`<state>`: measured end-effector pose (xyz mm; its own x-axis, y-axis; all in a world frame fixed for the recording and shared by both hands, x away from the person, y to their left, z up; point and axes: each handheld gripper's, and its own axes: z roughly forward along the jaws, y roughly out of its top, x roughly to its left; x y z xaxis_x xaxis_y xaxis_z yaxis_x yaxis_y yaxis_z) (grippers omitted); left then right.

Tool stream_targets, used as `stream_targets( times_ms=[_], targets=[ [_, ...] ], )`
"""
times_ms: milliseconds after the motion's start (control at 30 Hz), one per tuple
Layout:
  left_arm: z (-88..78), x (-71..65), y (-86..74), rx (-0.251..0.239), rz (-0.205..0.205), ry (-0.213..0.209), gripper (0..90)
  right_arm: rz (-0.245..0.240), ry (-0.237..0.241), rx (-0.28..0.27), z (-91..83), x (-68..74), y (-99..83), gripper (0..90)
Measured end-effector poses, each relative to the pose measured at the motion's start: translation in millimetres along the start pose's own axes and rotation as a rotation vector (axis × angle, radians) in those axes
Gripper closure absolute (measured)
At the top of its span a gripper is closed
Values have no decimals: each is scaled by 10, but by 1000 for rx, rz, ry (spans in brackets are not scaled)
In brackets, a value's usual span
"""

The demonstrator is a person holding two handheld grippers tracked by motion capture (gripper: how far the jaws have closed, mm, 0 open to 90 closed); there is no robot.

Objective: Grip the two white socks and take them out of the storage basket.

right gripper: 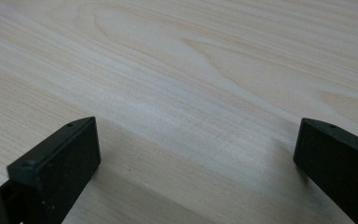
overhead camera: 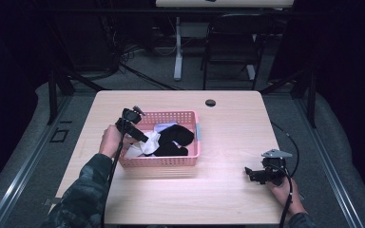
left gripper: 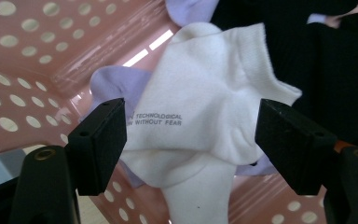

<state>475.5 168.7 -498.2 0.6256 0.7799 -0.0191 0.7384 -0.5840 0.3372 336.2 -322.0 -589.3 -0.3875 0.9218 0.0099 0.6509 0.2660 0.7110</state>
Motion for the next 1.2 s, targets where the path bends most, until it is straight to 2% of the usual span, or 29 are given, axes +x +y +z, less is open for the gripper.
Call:
stream_targets(
  times_ms=[133, 200, 233, 267, 300, 533, 633, 1200],
  targets=[
    [95, 23, 23, 37, -16, 10, 288, 0, 0, 0, 0, 0, 0, 0],
    [129, 26, 27, 58, -15, 13, 333, 0, 1, 0, 0, 0, 0, 0],
    [144, 26, 28, 70, -16, 13, 389, -2, 1, 0, 0, -2, 0, 0],
    [156, 27, 30, 87, -12, 17, 389, -2, 1, 0, 0, -2, 0, 0],
    [169, 28, 29, 96, -11, 17, 432, -2, 1, 1, 0, -2, 0, 0],
    [191, 21, 7, 115, 17, 13, 693, -2, 1, 0, 0, -2, 0, 0],
    [184, 17, -3, 108, 23, 9, 772, -1, 1, -1, 1, -1, 0, 0],
    [-167, 11, -10, 4, 41, 15, 790, -2, 1, -1, 1, -2, 1, 0]
  ],
)
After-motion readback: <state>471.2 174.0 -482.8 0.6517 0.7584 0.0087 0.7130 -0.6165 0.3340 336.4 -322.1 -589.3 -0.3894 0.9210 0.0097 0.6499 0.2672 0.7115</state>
